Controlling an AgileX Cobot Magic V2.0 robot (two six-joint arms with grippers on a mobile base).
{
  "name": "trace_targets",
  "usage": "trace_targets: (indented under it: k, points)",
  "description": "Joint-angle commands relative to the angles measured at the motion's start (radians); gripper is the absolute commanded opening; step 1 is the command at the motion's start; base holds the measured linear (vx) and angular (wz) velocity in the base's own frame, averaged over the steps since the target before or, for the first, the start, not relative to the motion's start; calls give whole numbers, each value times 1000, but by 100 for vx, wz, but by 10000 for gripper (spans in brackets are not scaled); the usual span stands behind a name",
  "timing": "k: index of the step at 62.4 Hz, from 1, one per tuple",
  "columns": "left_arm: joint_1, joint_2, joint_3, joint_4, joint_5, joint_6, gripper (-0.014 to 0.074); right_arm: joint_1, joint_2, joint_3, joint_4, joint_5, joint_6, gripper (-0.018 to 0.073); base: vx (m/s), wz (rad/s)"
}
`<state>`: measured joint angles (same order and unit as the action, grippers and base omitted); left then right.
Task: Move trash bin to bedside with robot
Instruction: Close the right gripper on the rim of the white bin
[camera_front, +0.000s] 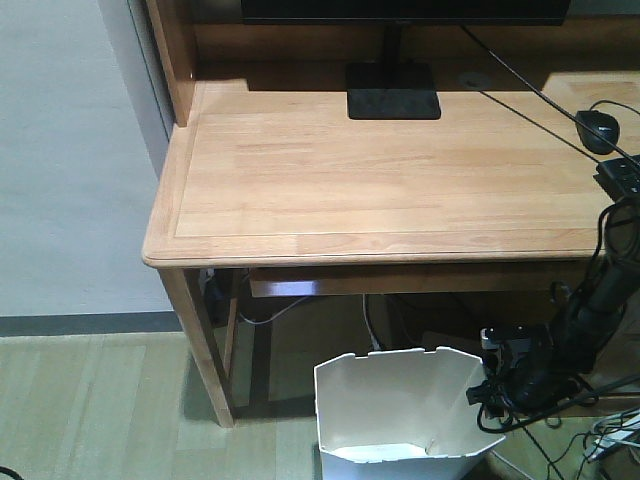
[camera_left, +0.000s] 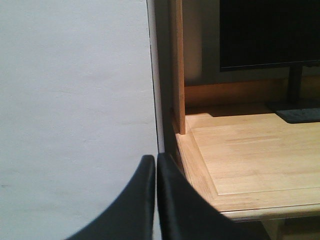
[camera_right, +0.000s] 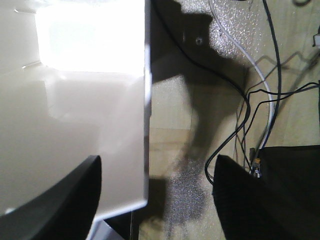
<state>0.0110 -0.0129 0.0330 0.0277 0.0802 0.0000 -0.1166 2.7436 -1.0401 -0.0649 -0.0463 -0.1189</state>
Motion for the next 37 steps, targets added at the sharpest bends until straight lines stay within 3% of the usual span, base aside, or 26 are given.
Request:
trace_targets:
  k: [1,28,34,37]
  points:
    - [-6,-14,12,-9,-75,-14,-6,-4,-4,-65,-12,38,-1,447,0,0]
    - [-6,-14,12,-9,-75,-14,-6,-4,205,-400,7,237,-43,438,0,0]
    - [-6,-14,12,-9,-75,-14,-6,-4,232,-460,54,284,-83,392,0,0]
    - [-6,-14,12,-9,-75,-14,-6,-4,237,-475,106,294,-116,324,0,0]
